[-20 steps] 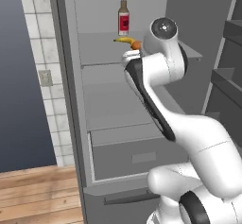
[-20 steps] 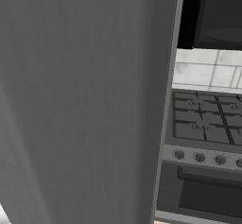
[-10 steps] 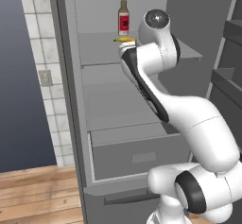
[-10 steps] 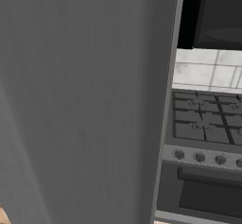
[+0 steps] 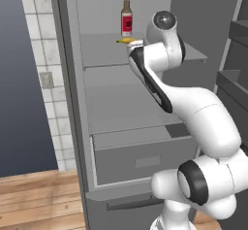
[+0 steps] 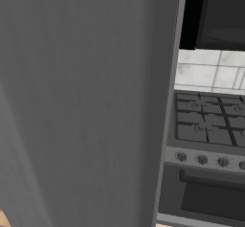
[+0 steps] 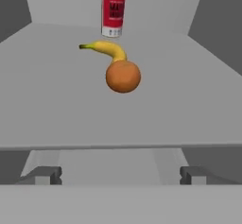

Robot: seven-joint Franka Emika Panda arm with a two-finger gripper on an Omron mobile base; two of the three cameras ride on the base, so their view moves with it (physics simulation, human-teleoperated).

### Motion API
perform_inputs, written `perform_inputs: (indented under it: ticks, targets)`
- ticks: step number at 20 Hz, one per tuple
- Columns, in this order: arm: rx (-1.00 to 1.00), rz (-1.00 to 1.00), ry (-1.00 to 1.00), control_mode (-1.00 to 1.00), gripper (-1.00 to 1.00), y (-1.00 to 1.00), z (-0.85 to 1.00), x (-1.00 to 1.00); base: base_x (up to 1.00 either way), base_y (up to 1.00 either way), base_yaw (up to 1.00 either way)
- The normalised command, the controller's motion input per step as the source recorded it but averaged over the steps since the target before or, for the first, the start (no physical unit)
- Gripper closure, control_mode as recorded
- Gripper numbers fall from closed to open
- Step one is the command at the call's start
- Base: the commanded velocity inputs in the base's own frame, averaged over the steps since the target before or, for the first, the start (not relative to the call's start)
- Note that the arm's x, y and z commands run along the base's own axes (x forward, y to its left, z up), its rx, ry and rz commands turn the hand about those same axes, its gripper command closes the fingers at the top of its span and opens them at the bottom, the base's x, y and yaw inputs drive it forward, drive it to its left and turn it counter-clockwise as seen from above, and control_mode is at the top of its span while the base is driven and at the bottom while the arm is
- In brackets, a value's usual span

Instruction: Pick the tangerine and banana from the fridge and place them on the plate next to the blender to make a fruit smoothie.

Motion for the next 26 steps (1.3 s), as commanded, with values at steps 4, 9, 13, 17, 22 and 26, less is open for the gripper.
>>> perform_inputs:
  ticks: [4, 9, 13, 17, 22, 26]
  targets:
    - [0.02, 0.0, 0.0, -1.0, -1.0, -0.16, 0.0, 0.46, 0.0, 0.0, 0.0]
    - [0.0, 0.0, 0.0, -1.0, -1.0, -0.02, -0.04, 0.42, 0.0, 0.0, 0.0]
    - [0.01, 0.0, 0.0, -1.0, -1.0, -0.01, -0.08, 0.43, 0.0, 0.0, 0.0]
    - [0.0, 0.0, 0.0, -1.0, -1.0, 0.0, -0.05, 0.45, 0.0, 0.0, 0.0]
    - [0.02, 0.0, 0.0, -1.0, -1.0, -0.11, -0.03, 0.29, 0.0, 0.0, 0.0]
    - [0.02, 0.0, 0.0, -1.0, -1.0, -0.12, -0.11, 0.32, 0.0, 0.0, 0.0]
